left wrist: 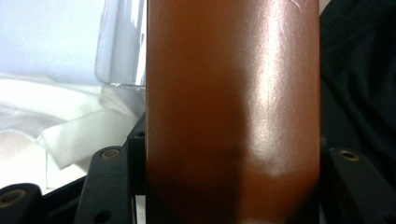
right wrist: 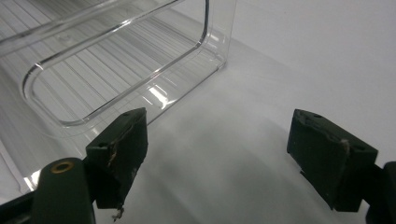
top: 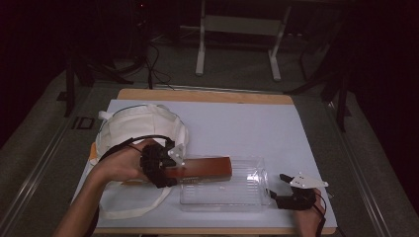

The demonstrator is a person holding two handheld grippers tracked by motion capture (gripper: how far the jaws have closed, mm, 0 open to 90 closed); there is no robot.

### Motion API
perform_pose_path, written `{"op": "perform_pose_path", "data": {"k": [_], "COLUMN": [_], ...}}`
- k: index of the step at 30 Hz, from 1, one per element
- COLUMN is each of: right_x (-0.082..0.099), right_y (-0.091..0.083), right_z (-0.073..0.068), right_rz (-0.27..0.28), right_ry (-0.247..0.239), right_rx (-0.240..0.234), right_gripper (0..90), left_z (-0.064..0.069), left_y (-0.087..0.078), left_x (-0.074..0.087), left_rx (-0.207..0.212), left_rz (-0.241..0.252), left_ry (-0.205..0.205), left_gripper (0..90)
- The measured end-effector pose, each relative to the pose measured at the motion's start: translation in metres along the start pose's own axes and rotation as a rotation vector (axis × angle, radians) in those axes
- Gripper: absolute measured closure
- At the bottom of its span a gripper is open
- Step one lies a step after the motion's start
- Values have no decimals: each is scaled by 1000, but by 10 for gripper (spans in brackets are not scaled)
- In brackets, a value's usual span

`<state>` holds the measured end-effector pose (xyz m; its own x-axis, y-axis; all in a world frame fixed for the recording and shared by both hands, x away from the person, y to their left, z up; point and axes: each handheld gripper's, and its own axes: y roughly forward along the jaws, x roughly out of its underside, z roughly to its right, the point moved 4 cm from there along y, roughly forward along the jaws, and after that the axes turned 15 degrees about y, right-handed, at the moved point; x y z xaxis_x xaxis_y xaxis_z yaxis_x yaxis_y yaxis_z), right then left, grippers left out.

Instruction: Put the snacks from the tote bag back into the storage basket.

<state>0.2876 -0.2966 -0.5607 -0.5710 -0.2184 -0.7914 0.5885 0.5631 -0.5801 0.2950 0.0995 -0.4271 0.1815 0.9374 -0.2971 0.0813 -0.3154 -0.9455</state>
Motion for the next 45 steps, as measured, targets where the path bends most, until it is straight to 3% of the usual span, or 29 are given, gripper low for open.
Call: {"op": "perform_pose_path", "data": {"k": [45], "right_x": [0], "right_y": [0], "right_z": [0], "right_rz": [0], "right_ry": [3], "right_rx": [-1], "right_gripper": [203], "left_z": [16], "left_y": [34], "left_x": [-34], "left_rx": [69], "left_rz": [-66], "left_ry": [118], "left_gripper": [436]}}
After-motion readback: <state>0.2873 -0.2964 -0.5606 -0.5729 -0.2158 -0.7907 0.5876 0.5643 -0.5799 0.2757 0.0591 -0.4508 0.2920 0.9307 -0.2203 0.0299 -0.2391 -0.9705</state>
